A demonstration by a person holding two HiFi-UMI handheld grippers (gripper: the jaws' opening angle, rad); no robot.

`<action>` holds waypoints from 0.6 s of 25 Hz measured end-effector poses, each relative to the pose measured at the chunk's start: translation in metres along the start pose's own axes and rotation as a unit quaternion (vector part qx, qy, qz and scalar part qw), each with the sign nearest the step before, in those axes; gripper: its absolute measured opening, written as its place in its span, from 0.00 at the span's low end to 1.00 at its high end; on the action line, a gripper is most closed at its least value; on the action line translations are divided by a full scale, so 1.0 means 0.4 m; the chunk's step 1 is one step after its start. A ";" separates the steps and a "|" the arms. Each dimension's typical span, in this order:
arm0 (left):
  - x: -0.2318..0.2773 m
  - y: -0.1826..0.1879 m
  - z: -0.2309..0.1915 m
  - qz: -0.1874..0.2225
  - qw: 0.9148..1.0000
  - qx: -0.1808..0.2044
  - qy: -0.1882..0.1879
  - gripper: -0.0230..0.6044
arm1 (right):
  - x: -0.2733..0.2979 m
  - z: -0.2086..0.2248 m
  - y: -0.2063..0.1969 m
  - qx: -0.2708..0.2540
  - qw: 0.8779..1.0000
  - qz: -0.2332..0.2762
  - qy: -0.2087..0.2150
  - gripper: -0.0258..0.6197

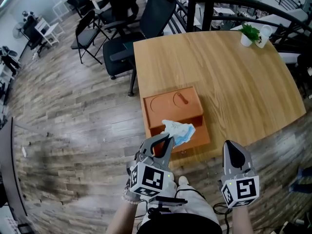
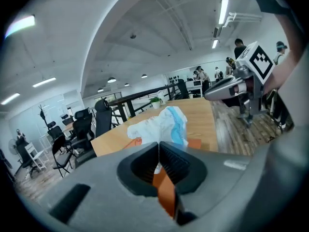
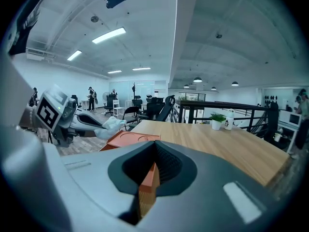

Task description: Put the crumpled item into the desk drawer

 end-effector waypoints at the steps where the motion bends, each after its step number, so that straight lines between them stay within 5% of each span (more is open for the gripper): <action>1: 0.018 -0.009 0.002 -0.008 1.000 -0.004 -0.011 0.06 | -0.004 0.003 -0.004 0.003 1.000 -0.001 -0.004 0.04; 7: 0.112 -0.065 0.014 -0.062 0.996 0.006 -0.062 0.06 | -0.019 0.018 -0.022 0.015 1.000 -0.008 -0.021 0.04; 15: 0.213 -0.145 0.055 -0.163 0.978 0.030 -0.131 0.06 | -0.030 0.026 -0.040 0.022 0.999 -0.015 -0.032 0.04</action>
Point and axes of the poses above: the fingertips, and each gripper's own axes: x forward along the fingers, z to its right, y out of its top, the point moved 6 cm from there along -x, backward along the fingers
